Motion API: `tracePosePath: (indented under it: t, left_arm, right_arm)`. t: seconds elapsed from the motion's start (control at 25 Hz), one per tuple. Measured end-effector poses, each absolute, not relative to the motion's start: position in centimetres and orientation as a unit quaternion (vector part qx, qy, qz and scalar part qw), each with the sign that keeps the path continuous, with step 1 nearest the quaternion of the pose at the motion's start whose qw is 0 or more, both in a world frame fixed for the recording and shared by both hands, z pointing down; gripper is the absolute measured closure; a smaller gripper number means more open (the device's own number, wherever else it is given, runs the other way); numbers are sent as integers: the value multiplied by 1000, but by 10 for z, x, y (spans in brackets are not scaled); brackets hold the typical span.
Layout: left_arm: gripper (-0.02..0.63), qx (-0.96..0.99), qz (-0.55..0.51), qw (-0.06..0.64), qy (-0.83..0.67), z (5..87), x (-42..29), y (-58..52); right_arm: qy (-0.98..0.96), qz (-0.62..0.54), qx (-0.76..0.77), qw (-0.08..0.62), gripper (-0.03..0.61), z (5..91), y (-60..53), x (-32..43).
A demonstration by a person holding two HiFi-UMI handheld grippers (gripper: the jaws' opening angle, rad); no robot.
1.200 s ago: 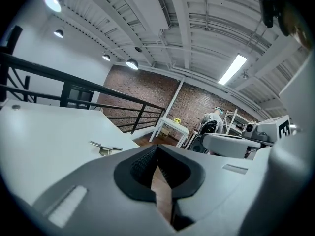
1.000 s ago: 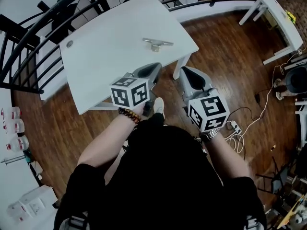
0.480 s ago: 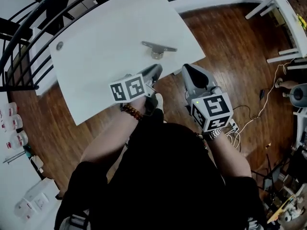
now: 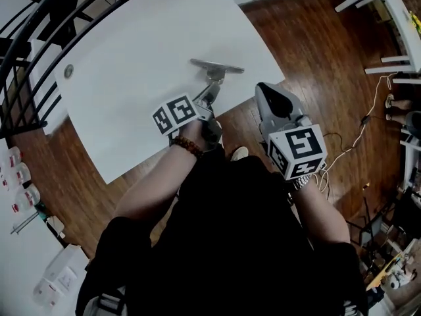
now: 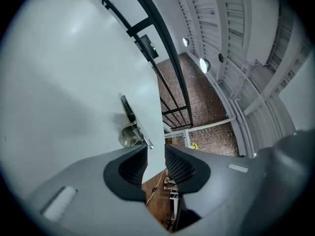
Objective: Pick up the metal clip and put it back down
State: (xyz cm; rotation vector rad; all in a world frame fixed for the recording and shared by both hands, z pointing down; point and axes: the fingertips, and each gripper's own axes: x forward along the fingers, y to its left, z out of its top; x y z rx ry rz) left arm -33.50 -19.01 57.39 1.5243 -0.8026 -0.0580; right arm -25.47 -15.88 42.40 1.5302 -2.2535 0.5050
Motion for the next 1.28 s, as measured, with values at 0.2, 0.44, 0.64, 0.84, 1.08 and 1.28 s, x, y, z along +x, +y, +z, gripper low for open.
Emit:
tracePosePath:
  t: [0.2,0.44,0.64,0.84,1.08,1.28]
  left_arm:
    - [492,644,-29,669,-371,592,-332,-202]
    - [489,625,-37,681,-381,609,-326,-213]
    - [471,610,-44,688,-390,617,-326,-223]
    - [486,600,-61,687,-406,615,-323,-236]
    - [520,584,-68,690,-423,622,-324,-246]
    - [566,585,-76,686,-426,614,-321,-245]
  right_arm:
    - [-798,188,540,188,586,428,-173,-248]
    - [-802,205,528,191,586,445,-176,-240]
    - [-802,213,525,189,586,451,-179,-230]
    - [-801,219,524,190,586,457,-175,-213]
    - [-803,220,522,185,586,456,-177,-200]
    - [-807,215,519,182,586,452,-174,-190]
